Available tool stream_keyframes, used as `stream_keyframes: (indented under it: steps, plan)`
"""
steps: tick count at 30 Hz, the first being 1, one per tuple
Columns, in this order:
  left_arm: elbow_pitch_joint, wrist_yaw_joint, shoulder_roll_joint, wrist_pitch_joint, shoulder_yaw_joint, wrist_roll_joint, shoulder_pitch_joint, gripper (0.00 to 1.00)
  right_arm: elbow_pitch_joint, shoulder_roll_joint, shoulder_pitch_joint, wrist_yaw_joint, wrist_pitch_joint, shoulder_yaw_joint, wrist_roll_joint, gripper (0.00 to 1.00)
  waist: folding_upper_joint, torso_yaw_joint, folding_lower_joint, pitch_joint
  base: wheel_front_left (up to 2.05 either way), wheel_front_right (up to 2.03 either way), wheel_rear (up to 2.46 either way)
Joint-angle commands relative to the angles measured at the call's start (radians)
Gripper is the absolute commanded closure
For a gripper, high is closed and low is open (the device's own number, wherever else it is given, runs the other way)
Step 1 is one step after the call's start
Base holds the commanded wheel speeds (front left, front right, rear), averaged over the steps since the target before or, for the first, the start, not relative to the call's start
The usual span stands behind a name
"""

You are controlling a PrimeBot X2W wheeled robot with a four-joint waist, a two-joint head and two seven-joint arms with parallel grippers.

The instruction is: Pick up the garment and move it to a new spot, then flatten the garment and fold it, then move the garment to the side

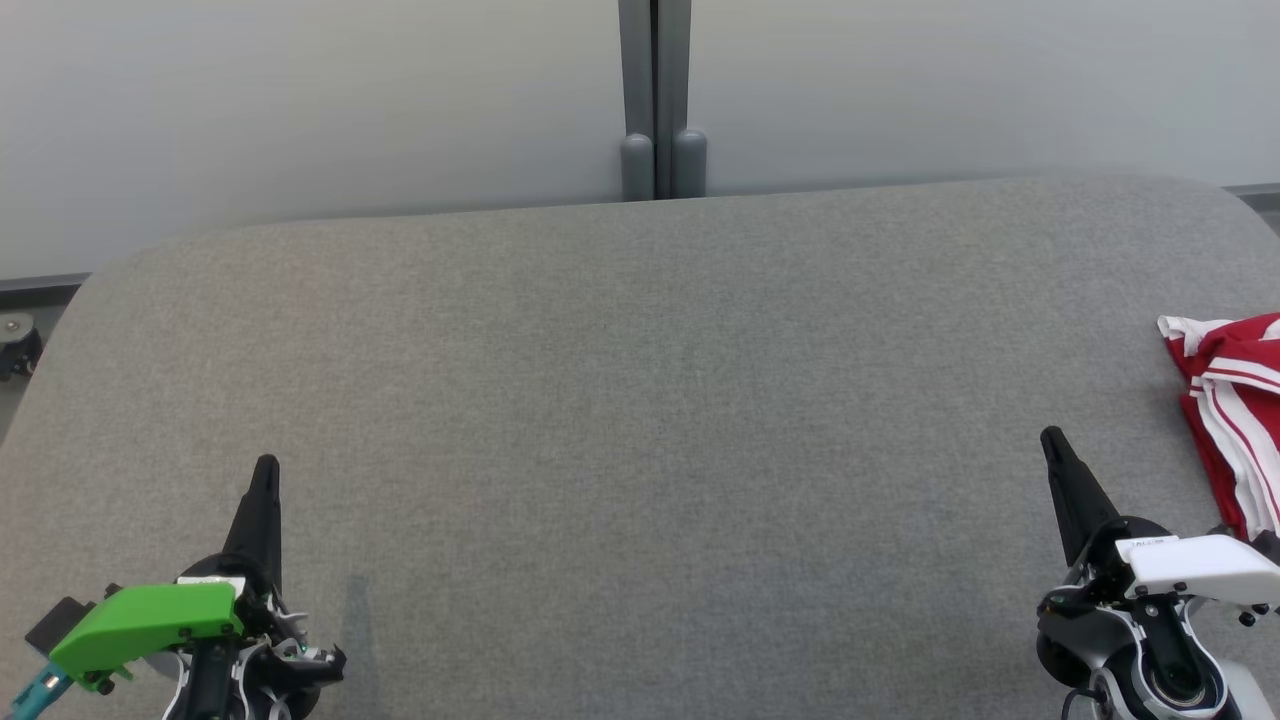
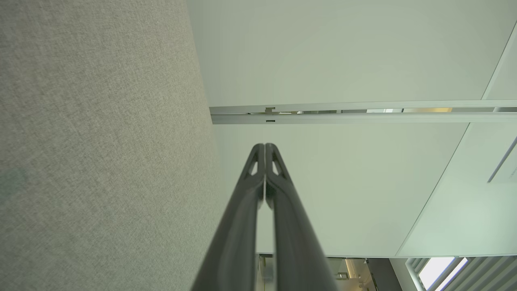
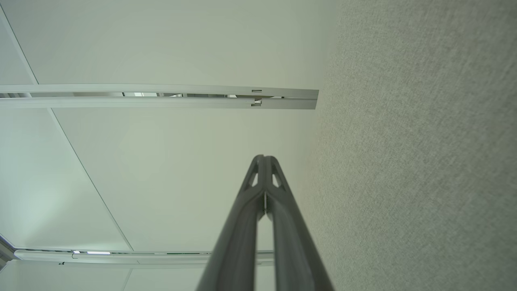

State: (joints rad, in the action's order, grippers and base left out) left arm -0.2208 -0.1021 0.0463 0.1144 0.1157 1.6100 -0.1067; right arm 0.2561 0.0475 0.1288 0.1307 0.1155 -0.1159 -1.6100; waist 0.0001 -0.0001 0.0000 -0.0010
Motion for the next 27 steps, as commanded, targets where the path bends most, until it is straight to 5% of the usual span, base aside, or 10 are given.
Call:
stream_keyframes:
  steps: [1, 27]
  plan:
    - [0.004, -0.003, 0.007, 0.004, 0.002, 0.003, -0.01, 1.0, -0.004, 0.005, -0.014, 0.0, 0.004, -0.002, -0.002, 1.0, -0.0001, 0.0, 0.0, 0.0, 0.0, 0.0, 0.0]
    - [0.004, -0.003, 0.007, 0.004, 0.002, 0.004, -0.01, 1.0, -0.004, 0.005, -0.013, 0.0, 0.004, -0.002, -0.002, 1.0, -0.0001, 0.0, 0.0, 0.0, 0.0, 0.0, 0.0]
